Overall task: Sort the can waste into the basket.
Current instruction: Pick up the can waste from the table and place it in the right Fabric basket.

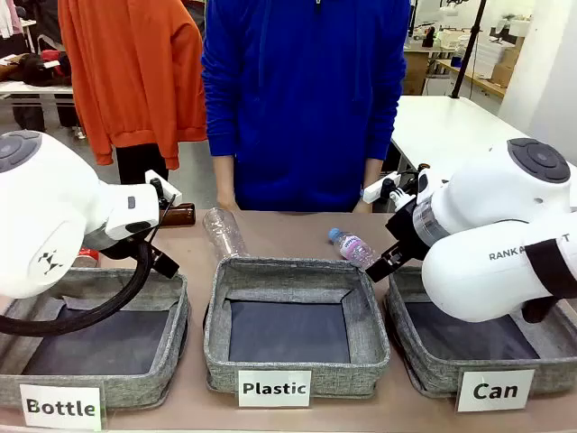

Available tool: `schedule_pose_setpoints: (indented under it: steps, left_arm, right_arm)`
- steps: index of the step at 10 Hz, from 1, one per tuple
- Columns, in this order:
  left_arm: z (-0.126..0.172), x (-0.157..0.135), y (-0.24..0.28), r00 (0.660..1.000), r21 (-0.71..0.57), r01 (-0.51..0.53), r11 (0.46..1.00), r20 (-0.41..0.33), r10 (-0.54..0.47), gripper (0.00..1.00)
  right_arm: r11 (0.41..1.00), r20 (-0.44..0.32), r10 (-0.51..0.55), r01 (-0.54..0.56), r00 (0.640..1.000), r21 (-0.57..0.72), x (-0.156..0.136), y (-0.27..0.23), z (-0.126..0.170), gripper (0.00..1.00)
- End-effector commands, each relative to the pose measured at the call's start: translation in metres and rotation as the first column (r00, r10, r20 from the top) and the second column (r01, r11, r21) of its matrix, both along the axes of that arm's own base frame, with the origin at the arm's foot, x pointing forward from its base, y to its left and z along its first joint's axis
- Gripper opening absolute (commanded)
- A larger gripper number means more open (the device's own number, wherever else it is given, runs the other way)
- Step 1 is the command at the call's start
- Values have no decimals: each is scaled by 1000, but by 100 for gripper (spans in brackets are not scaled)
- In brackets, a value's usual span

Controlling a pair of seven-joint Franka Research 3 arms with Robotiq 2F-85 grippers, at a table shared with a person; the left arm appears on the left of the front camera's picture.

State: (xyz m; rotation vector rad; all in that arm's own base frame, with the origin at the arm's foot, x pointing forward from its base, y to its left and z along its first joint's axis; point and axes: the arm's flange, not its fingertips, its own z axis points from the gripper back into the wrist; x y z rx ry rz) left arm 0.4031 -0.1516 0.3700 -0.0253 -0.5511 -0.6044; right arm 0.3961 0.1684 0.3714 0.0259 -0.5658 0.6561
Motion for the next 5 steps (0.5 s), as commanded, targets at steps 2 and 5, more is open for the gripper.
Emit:
schedule_pose_setpoints:
  steps: [2,5]
  left_arm:
    - [0,0,0,1000,0,0,1000,0,0,100]
    - [0,0,0,1000,0,0,1000,0,0,100]
  right_arm:
    - [1000,0,0,0,1000,0,0,0,0,100]
    - [1000,0,0,0,1000,0,0,0,0,100]
